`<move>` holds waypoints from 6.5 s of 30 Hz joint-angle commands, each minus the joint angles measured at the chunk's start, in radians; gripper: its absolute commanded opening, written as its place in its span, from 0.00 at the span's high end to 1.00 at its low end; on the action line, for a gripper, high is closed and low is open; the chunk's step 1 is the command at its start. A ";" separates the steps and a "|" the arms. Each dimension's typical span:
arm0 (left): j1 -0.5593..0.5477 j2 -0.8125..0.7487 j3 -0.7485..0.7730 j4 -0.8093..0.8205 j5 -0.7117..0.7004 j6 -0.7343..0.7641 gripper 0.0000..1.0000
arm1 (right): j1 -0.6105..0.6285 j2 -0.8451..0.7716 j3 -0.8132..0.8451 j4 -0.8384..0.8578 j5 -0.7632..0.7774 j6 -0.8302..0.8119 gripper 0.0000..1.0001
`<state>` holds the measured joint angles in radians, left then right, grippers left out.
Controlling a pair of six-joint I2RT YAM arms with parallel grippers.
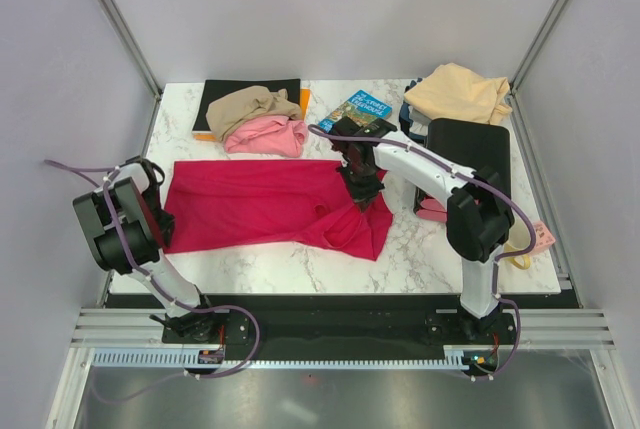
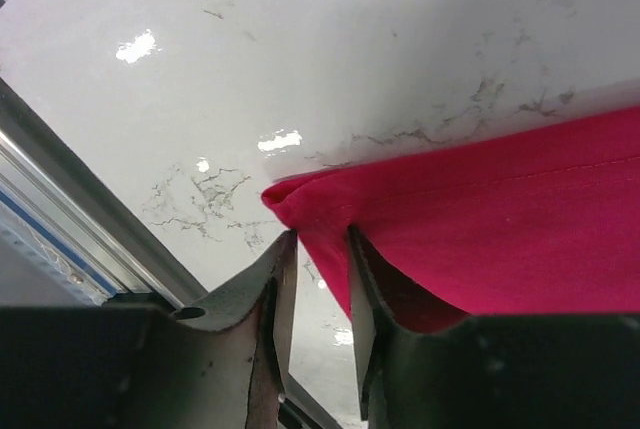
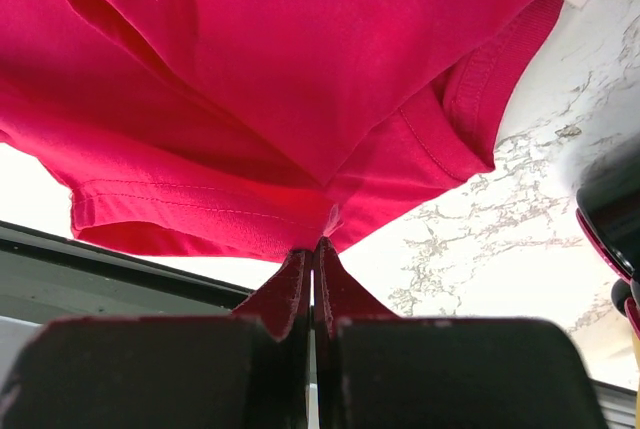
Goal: Fold and stack the t-shirts
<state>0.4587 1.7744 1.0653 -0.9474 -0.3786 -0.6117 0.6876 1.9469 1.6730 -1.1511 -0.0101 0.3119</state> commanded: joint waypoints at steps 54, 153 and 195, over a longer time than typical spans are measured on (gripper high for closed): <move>-0.009 -0.294 0.180 0.039 0.279 0.046 0.98 | -0.160 -0.063 0.175 0.062 -0.102 0.044 1.00; -0.328 0.276 0.578 -0.199 -0.249 0.079 0.98 | -0.068 0.149 0.343 0.183 0.200 -0.069 1.00; -0.348 0.392 0.710 -0.125 -0.301 0.069 0.89 | -0.076 0.193 0.281 0.271 0.242 -0.063 1.00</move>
<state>0.1154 2.2204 1.7367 -1.1202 -0.6388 -0.5159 0.6167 2.1387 1.9678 -0.9138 0.2371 0.2527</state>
